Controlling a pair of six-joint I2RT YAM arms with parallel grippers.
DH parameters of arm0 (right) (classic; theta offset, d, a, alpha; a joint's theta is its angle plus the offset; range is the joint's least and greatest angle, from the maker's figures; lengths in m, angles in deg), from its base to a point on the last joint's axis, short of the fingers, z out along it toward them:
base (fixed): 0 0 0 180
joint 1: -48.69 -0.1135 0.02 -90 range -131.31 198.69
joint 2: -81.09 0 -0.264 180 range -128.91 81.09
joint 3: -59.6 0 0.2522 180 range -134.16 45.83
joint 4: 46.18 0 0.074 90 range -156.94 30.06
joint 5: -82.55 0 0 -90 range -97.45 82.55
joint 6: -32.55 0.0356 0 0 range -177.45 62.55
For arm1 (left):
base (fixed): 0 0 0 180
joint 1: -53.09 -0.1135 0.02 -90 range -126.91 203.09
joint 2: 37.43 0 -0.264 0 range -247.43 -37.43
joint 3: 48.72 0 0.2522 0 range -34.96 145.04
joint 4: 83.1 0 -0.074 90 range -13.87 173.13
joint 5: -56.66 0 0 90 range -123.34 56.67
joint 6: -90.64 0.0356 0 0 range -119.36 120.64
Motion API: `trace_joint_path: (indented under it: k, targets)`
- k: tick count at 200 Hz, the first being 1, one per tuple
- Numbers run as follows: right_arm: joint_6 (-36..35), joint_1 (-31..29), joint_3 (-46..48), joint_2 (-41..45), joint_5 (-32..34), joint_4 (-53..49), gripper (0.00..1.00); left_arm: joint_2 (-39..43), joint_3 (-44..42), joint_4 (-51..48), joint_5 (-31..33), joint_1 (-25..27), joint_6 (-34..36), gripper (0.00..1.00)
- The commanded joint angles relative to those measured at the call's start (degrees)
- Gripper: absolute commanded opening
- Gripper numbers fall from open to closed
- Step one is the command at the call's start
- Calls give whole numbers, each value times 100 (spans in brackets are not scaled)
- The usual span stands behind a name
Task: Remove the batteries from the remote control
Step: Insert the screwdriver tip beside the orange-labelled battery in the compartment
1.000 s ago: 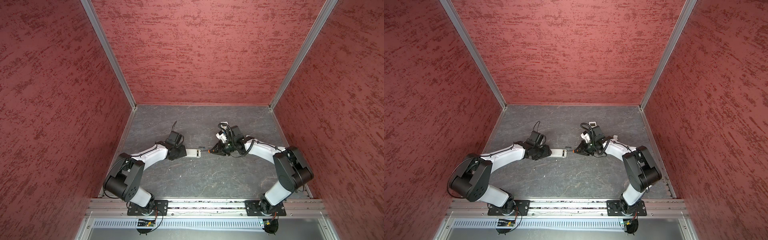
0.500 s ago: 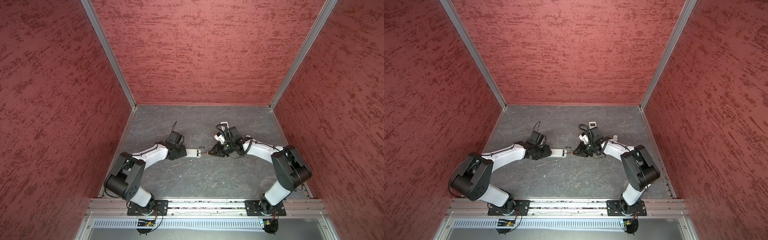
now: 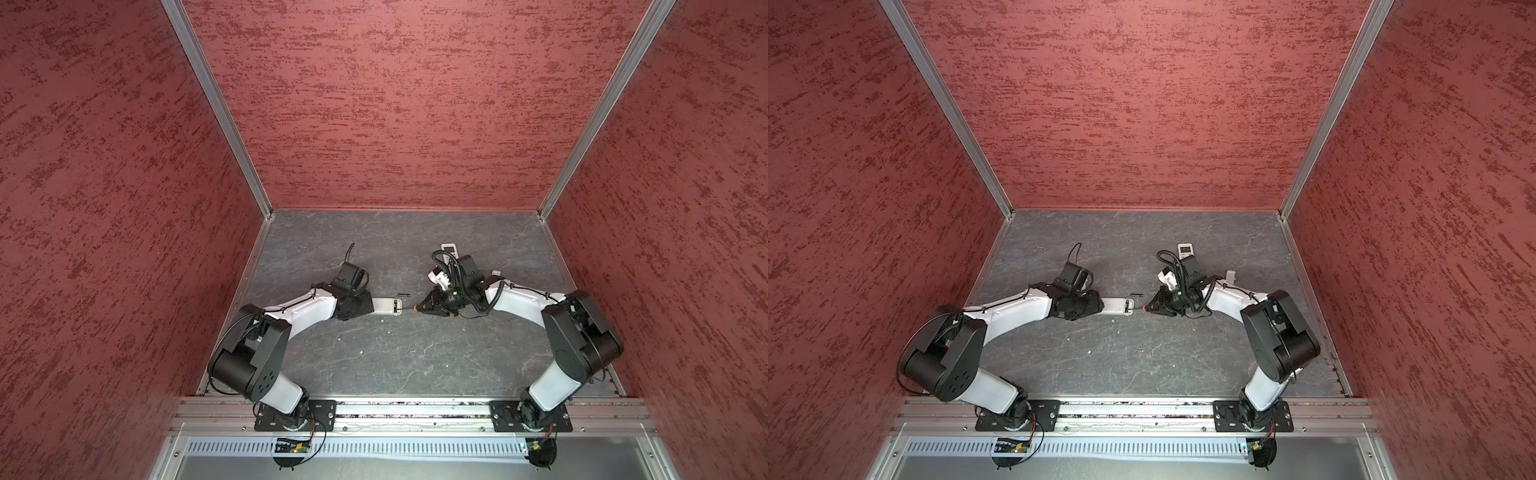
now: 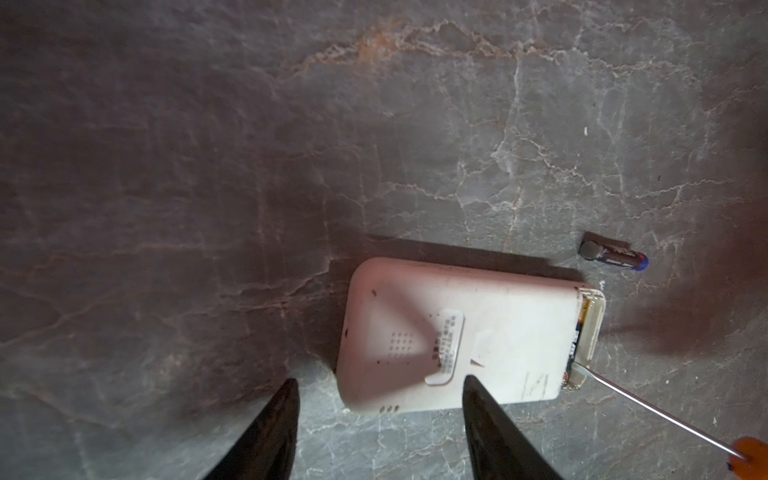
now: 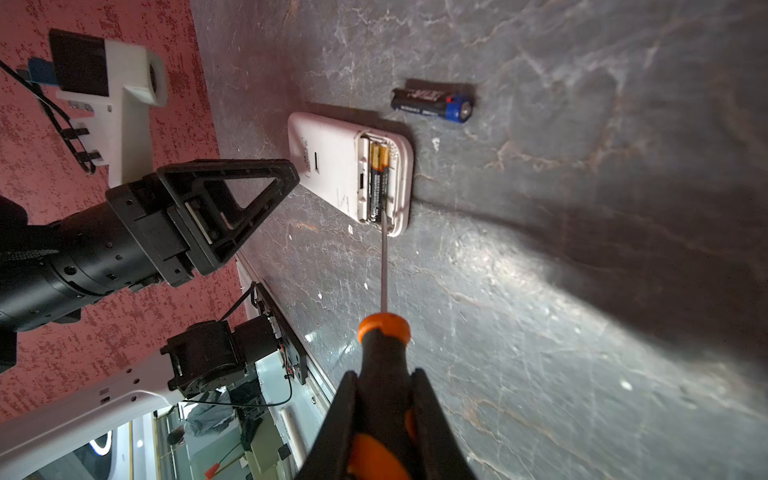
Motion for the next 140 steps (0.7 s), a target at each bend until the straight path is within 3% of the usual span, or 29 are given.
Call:
trace_joint_path:
  k: [1,140]
  targets:
    - [-9,-41,47,71,15,42,0,37,-20,101,84,32,106,62]
    - [-26,-77,-68,-68,6,-30,0,4,-31,180,61,95,80,61]
